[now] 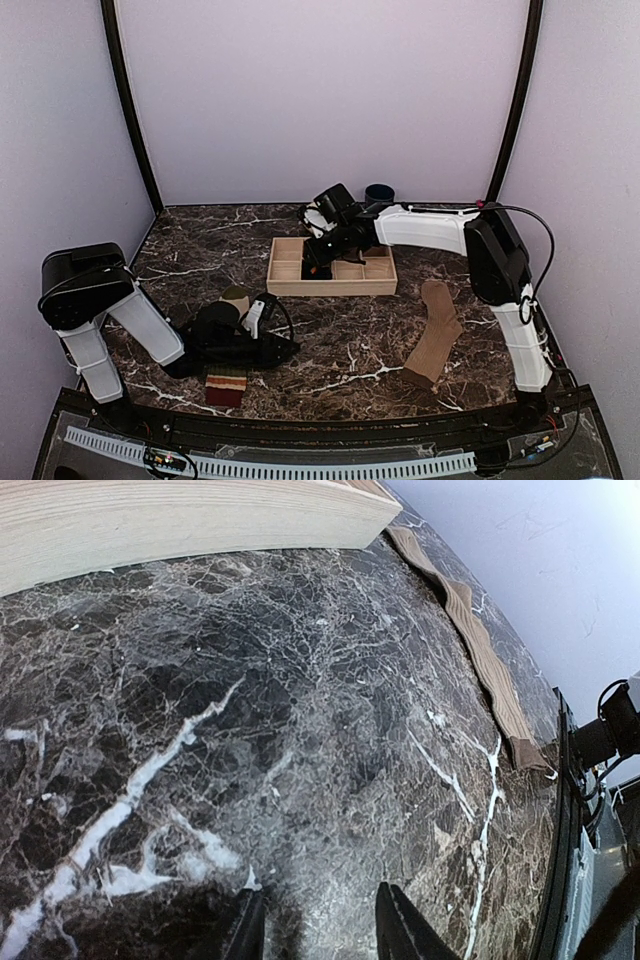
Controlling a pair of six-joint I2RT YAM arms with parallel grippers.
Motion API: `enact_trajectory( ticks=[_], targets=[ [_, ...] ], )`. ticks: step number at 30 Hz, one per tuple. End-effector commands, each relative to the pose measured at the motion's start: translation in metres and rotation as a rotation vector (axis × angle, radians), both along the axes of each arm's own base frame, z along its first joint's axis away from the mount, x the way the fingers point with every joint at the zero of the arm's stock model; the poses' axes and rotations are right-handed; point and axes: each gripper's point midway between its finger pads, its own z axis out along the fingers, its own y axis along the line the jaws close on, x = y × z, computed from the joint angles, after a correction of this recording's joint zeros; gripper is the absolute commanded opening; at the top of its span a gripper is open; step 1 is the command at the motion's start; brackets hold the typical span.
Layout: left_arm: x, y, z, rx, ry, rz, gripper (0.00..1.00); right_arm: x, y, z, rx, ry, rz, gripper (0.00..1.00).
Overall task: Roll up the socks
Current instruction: Adjust the sock in the storage box.
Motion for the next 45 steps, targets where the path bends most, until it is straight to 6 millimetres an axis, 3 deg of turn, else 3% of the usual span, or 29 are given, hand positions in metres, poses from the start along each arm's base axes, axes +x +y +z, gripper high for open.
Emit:
enact_trajectory(
  ticks=[1, 10, 20, 25, 32, 42, 45],
  targets=[
    [-0.021, 0.027, -0.046, 0.141, 0.134, 0.007, 0.42, 0.0, 0.013, 0.003, 0.008, -0.02, 0.016, 0.33],
    [-0.02, 0.024, -0.042, 0.134, 0.128, 0.0, 0.42, -0.006, 0.025, -0.022, -0.054, 0.022, 0.046, 0.32],
    [-0.019, 0.021, -0.039, 0.131, 0.128, -0.004, 0.41, -0.01, 0.019, -0.049, -0.11, 0.067, 0.045, 0.33],
    [-0.02, 0.021, -0.038, 0.126, 0.132, -0.006, 0.41, -0.007, 0.02, -0.031, -0.081, 0.031, 0.033, 0.36],
    [-0.018, 0.019, -0.044, 0.139, 0.131, -0.008, 0.41, -0.004, 0.02, 0.012, -0.017, -0.071, 0.031, 0.4],
    [-0.019, 0.02, -0.047, 0.139, 0.135, -0.009, 0.41, -0.012, 0.011, 0.046, 0.04, -0.154, 0.019, 0.42],
    [-0.019, 0.019, -0.045, 0.134, 0.135, -0.01, 0.41, -0.015, 0.007, 0.045, 0.019, -0.145, 0.015, 0.41]
  ],
)
